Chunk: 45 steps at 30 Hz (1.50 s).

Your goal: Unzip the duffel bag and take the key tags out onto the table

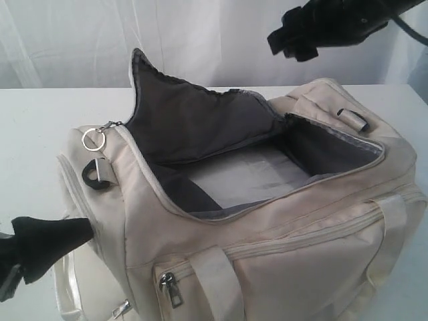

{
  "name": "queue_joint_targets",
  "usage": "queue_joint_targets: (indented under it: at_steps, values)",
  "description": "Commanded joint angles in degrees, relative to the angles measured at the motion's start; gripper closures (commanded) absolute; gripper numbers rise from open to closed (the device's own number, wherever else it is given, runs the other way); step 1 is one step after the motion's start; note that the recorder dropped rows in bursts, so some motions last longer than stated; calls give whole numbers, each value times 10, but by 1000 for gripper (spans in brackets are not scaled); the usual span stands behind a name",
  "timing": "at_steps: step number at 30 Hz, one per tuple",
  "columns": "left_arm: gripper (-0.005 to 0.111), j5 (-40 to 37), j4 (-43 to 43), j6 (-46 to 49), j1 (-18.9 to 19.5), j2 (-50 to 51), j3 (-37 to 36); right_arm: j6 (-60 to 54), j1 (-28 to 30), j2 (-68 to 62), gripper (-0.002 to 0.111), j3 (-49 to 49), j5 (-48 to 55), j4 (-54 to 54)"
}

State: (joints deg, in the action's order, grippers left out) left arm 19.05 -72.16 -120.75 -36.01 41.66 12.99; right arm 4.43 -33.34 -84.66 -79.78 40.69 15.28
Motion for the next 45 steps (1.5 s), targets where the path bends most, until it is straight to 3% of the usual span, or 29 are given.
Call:
queue_joint_targets:
  at_steps: [1, 13, 15, 22, 27, 29, 33, 38, 41, 45]
  values:
    - [39, 11, 77, -3, -1, -3, -2, -105, -12, 7, 46, -1, 66, -106]
    - [38, 30, 157, -2, -1, 15, -2, -187, -58, 5, 46, -1, 167, -197]
    - [44, 32, 176, 1, -1, 37, -2, -196, -62, 5, 46, -1, 179, -198]
    - [79, 70, 234, 72, -1, 125, -2, -196, -62, 5, 46, -1, 224, -199]
    - [104, -25, 300, 153, -1, 127, -2, -196, -62, 5, 46, -1, 263, -202]
    - [107, -73, 351, 193, 1, 117, -2, -196, -62, 5, 46, -1, 281, -208]
    - [107, -119, 414, 296, 32, 83, -2, -237, -62, 5, 46, -1, 289, -246]
    - [107, -174, 412, 311, 102, 25, 4, -306, -62, 4, 46, 16, 232, -348]
    - [107, -249, 380, 311, 146, -10, 26, -327, -62, 0, 46, 29, 183, -380]
    - [107, -363, 277, 311, 195, -55, 75, -327, -62, -19, 46, 33, 141, -384]
